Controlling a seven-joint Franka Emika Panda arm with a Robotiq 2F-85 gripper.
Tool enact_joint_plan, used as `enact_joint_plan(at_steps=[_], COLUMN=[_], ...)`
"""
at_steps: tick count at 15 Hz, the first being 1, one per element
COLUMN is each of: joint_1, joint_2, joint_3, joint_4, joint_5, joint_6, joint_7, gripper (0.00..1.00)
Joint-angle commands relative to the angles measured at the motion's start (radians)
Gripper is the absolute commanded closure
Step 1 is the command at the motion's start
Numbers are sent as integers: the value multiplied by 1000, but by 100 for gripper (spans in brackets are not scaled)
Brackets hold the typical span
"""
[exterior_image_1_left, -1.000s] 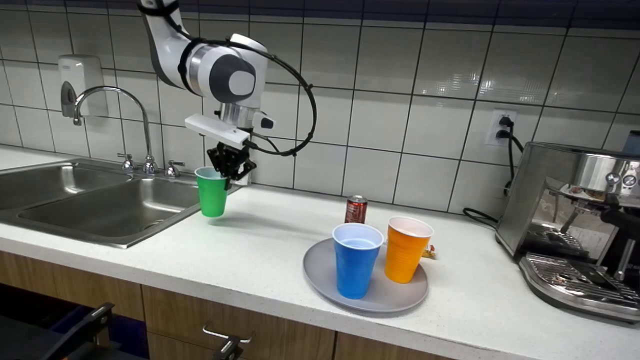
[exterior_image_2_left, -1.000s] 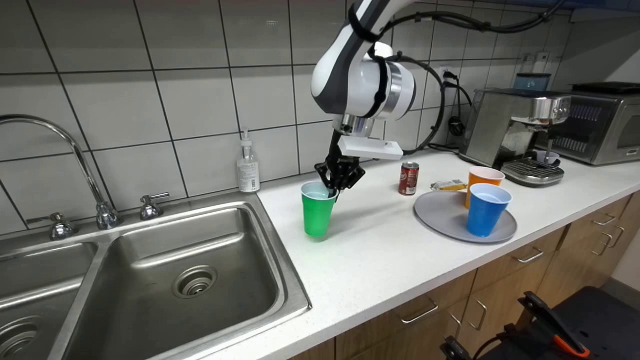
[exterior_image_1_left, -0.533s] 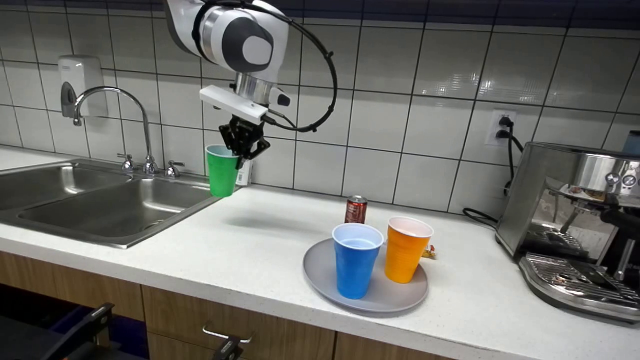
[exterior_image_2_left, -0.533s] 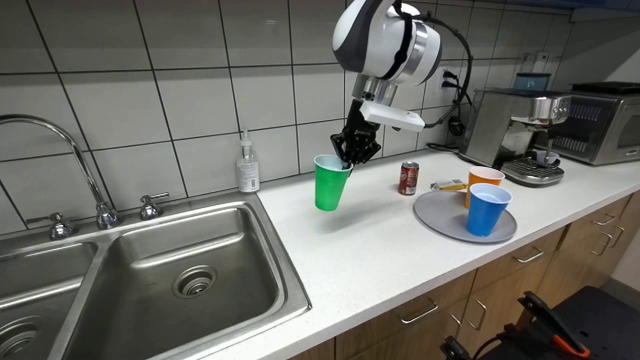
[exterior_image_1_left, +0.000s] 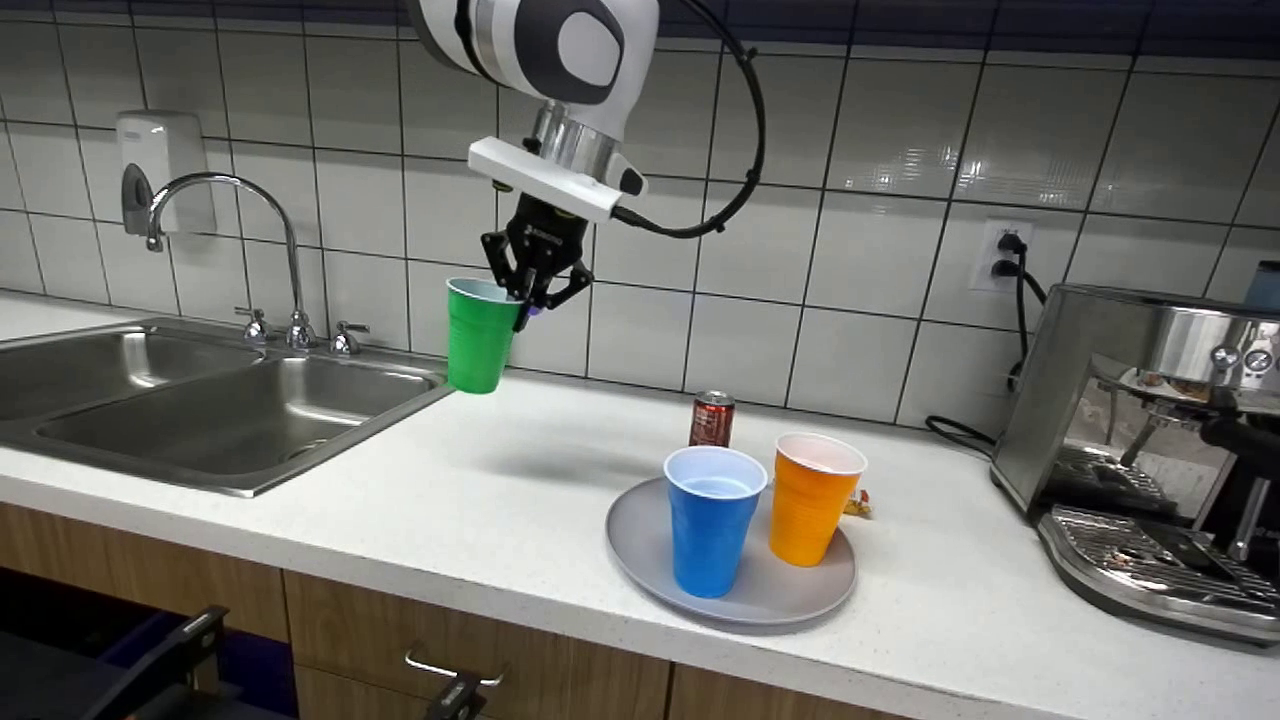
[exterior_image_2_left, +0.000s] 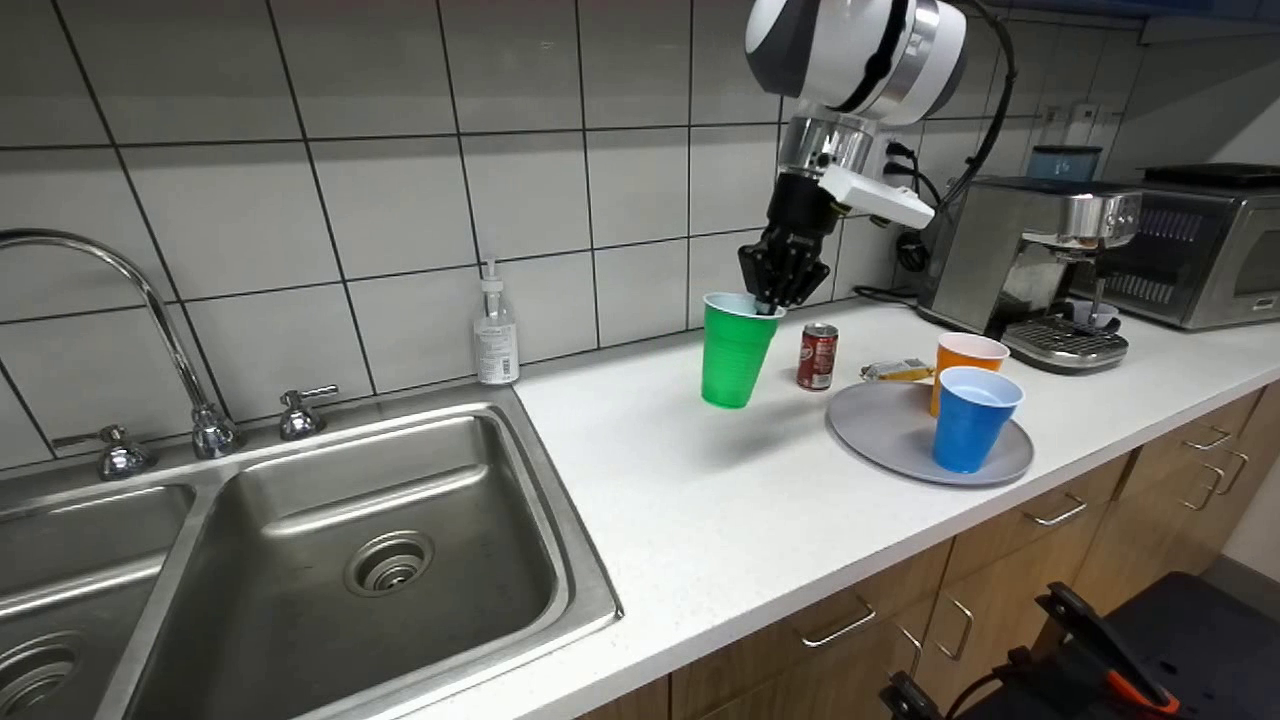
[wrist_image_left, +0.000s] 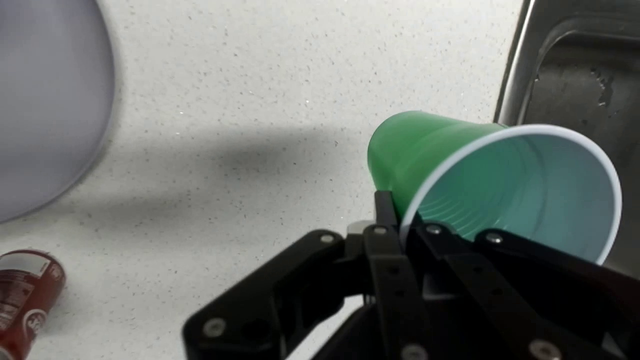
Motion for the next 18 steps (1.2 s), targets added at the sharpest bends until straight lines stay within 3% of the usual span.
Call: enact_joint_plan(at_steps=[1, 7, 18], joint_1=[-28, -59, -107], joint_2=[-8, 32, 118], joint_3=[-43, -97, -118], joint_4=[22, 69, 164], joint_5=[-36, -70, -138], joint_6=[-77, -101, -99], joint_7=[-117, -257, -409], gripper=[99, 99, 99])
